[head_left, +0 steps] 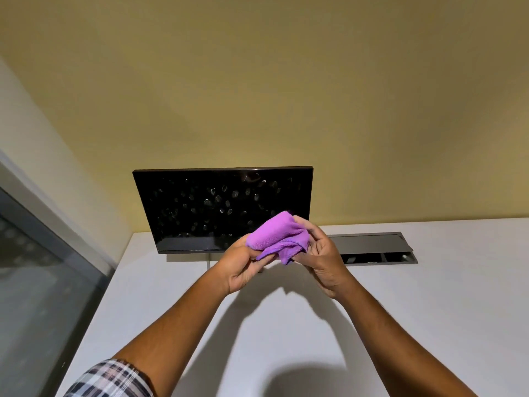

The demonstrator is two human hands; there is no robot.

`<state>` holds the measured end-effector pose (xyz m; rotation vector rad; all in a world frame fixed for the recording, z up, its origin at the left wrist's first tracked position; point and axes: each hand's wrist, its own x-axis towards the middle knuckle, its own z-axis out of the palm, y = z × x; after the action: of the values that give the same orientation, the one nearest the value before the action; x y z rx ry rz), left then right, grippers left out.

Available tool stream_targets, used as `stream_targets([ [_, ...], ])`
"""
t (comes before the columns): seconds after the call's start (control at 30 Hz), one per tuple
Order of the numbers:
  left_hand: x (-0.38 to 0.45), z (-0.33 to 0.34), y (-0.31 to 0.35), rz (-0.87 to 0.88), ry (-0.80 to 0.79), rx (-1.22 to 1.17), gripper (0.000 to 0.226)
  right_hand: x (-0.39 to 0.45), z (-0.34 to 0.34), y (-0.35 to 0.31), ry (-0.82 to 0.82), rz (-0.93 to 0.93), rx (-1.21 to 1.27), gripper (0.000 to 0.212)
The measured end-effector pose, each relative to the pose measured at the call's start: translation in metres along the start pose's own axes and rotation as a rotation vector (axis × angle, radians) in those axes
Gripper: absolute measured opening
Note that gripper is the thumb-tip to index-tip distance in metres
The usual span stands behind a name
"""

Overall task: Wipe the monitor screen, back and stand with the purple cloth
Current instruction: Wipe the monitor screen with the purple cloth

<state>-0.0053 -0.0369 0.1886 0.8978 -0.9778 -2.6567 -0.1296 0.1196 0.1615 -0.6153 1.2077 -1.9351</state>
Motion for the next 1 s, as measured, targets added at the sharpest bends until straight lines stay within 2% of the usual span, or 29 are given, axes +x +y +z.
stream_targets([
  [0.07,0.000,0.005,-0.003,-0.067,0.029,-0.116,0.056,0.004,0.009,0.006,0.111,-0.079,-0.085,0.082],
  [0.2,-0.004,0.013,-0.012,-0.091,0.068,-0.125,0.051,0.006,0.032,0.024,0.290,-0.189,-0.176,0.057],
  [0.27,-0.008,0.012,-0.014,-0.015,0.099,0.066,0.040,0.008,0.044,0.031,0.393,-0.200,-0.185,0.047],
  [0.33,-0.010,0.003,-0.012,0.082,0.108,0.396,0.031,0.012,0.047,0.033,0.489,-0.198,-0.173,0.045],
  [0.4,-0.012,-0.013,-0.003,0.157,0.036,0.653,0.027,0.014,0.045,0.027,0.517,-0.176,-0.201,0.049],
  [0.43,-0.014,-0.019,0.004,0.188,-0.031,0.688,0.032,0.015,0.043,0.023,0.493,-0.164,-0.235,0.052],
  [0.5,-0.017,-0.027,0.019,0.260,-0.147,0.676,0.048,0.014,0.044,0.011,0.406,-0.141,-0.317,0.055],
  [0.6,-0.018,-0.027,0.034,0.406,-0.169,0.729,0.044,0.015,0.061,0.003,0.345,-0.177,-0.457,0.052],
  [0.7,-0.012,-0.030,0.036,0.538,-0.041,0.729,0.033,0.018,0.084,0.010,0.479,-0.328,-0.608,0.052],
  [0.77,-0.011,-0.033,0.037,0.572,0.006,0.695,0.030,0.019,0.100,0.026,0.628,-0.446,-0.733,0.064],
  [0.87,-0.013,-0.036,0.037,0.580,0.021,0.644,0.025,0.013,0.130,0.049,0.805,-0.482,-0.762,0.076],
  [0.93,-0.012,-0.039,0.038,0.570,0.021,0.634,0.023,0.010,0.146,0.061,0.841,-0.537,-0.844,0.074],
  [1.0,-0.011,-0.042,0.041,0.573,0.003,0.648,0.022,0.008,0.155,0.071,0.798,-0.639,-1.073,0.073],
])
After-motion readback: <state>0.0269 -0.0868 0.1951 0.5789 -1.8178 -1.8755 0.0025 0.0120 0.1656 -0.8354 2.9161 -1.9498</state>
